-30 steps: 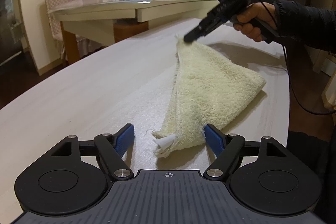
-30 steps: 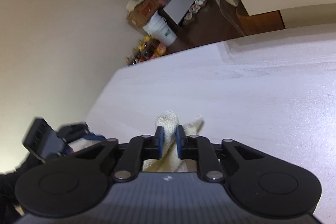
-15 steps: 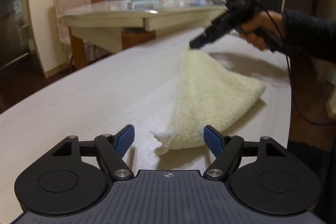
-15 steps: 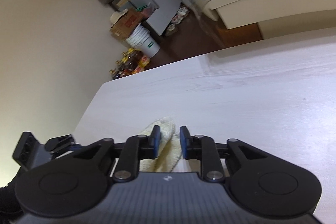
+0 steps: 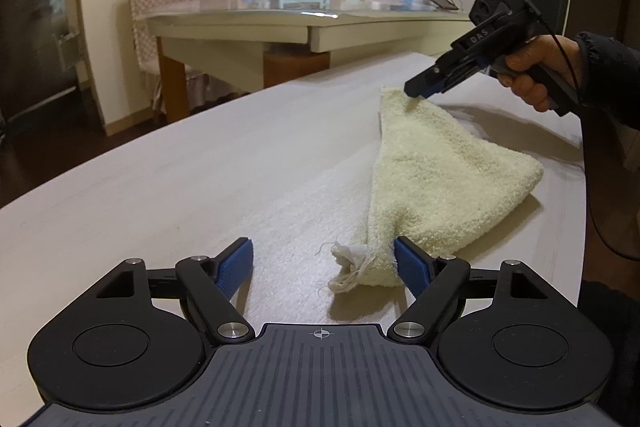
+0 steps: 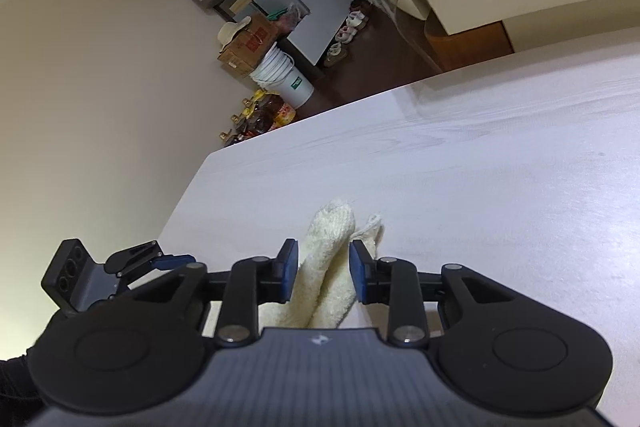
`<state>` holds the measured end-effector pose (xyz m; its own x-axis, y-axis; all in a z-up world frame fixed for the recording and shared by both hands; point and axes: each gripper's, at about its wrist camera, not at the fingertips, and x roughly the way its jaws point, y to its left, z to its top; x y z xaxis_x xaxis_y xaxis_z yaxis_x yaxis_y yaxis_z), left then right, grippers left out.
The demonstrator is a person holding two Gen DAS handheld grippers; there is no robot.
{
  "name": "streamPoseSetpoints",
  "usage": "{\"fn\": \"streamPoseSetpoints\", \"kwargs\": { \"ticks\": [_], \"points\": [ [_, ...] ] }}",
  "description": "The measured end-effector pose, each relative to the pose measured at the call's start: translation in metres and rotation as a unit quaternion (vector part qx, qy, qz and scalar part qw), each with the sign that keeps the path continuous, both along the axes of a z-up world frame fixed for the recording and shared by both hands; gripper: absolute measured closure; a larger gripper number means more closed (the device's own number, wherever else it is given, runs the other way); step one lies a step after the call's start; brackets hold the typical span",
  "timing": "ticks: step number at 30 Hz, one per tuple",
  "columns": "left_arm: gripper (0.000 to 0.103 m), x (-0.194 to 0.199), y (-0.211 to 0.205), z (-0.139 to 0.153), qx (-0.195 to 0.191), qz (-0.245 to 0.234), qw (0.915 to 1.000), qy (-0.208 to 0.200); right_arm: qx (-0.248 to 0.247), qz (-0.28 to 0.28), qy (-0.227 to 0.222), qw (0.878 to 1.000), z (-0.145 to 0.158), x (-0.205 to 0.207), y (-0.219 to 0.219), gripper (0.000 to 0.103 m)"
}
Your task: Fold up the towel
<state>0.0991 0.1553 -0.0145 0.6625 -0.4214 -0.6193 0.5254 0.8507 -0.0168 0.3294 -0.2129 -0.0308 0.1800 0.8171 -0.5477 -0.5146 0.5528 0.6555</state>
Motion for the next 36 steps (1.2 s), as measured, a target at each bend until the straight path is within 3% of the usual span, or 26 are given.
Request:
{"fn": "streamPoseSetpoints", "kwargs": {
  "ticks": [8,11,14,20,23,27,30,32,34,36],
  "points": [
    [0.020,0.011,-0.009,0.002,0.033,-0.013,0.9991,-0.022,-0.001,-0.045,-0.008,0.999,0.008,-0.017,-0.021,0.096],
    [0.020,0.016,-0.008,0.002,0.029,-0.014,0.9993,-0.019,-0.011,-0.061,0.001,0.998,0.000,-0.020,-0.025,0.095],
    [0.021,0.016,-0.004,0.004,0.013,-0.004,0.9998,-0.016,-0.010,-0.068,0.010,0.998,-0.009,-0.018,-0.027,0.083],
    [0.021,0.001,0.008,0.016,-0.015,0.020,0.9991,-0.034,0.032,-0.066,-0.007,0.997,0.006,-0.038,-0.033,0.082],
    [0.021,0.000,0.009,0.013,-0.007,0.030,0.9990,-0.032,0.039,-0.029,-0.044,0.998,0.018,-0.064,-0.024,0.081],
    [0.021,0.007,0.005,0.007,0.006,0.038,0.9989,-0.027,-0.011,0.027,-0.119,0.993,0.027,-0.096,0.003,0.081],
    [0.020,0.011,0.001,0.004,0.024,0.048,0.9983,-0.024,-0.066,0.073,-0.189,0.977,0.030,-0.125,0.028,0.081],
    [0.019,0.012,0.000,0.003,0.030,0.047,0.9981,-0.025,-0.127,0.110,-0.238,0.957,0.027,-0.150,0.048,0.081],
    [0.017,0.013,0.000,0.003,0.033,0.047,0.9980,-0.026,-0.154,0.120,-0.264,0.944,0.025,-0.164,0.054,0.079],
    [0.016,0.018,0.001,0.003,0.037,0.050,0.9978,-0.024,-0.164,0.113,-0.277,0.940,0.026,-0.173,0.056,0.079]
  ]
}}
